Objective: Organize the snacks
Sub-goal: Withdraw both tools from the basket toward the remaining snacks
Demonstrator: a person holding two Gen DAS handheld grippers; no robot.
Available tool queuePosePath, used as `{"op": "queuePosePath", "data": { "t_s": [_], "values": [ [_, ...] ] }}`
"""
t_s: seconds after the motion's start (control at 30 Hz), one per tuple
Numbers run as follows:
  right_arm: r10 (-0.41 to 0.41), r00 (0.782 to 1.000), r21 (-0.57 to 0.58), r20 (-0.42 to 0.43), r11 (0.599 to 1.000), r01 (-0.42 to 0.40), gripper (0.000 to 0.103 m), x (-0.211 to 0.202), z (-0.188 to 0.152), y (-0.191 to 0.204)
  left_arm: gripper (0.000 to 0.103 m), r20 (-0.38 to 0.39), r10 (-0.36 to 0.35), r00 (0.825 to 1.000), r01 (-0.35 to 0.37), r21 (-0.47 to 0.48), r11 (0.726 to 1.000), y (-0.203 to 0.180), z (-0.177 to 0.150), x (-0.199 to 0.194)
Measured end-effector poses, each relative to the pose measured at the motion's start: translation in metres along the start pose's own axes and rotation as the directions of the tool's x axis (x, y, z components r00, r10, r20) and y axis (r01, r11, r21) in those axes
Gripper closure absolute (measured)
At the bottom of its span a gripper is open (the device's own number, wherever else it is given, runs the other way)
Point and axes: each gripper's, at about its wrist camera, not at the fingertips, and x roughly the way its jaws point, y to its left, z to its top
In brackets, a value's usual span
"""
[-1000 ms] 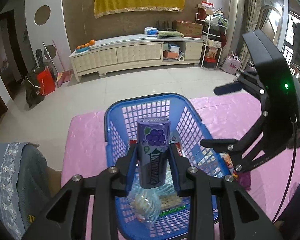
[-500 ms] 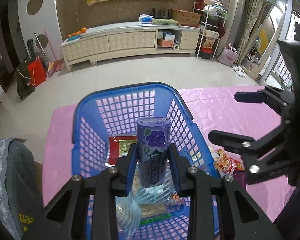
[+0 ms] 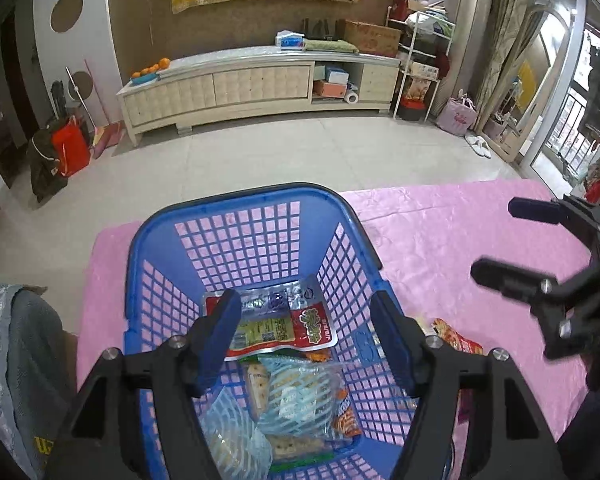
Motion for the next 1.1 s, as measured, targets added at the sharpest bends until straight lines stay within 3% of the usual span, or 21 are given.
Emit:
{"op": "queuePosePath", "data": {
  "t_s": [0.23, 0.37, 0.77, 0.97, 1.1],
  "values": [
    [0.002, 1.000, 0.041, 0.010, 0.999, -0.002, 0.001, -0.033, -0.009, -0.001, 0.031, 0.035, -0.024, 0.999, 0.023, 0.032, 0.999, -0.014, -0.006, -0.037],
    [-0.005, 1.000, 0.052, 0.030, 0.999, 0.003, 0.001, -0.062, -0.017, 0.002, 0.022, 0.073, -0.066, 0.995, 0.062, 0.057, 0.996, -0.027, -0.011, -0.067],
    [-0.054, 0.992, 0.071, 0.111, 0.996, 0.047, 0.001, -0.148, -0.061, -0.005, 0.021, 0.142, -0.110, 0.984, 0.092, 0.131, 0.987, -0.090, -0.031, -0.126],
    [-0.146, 0.973, 0.035, 0.178, 0.989, 0.142, 0.001, -0.174, -0.085, -0.006, 0.021, 0.159, -0.100, 0.982, 0.072, 0.173, 0.982, -0.119, -0.047, -0.136],
    [-0.160, 0.968, 0.026, 0.194, 0.987, 0.158, 0.001, -0.179, -0.099, -0.010, 0.021, 0.143, -0.140, 0.980, 0.110, 0.199, 0.974, -0.137, -0.058, -0.133]
  ]
}}
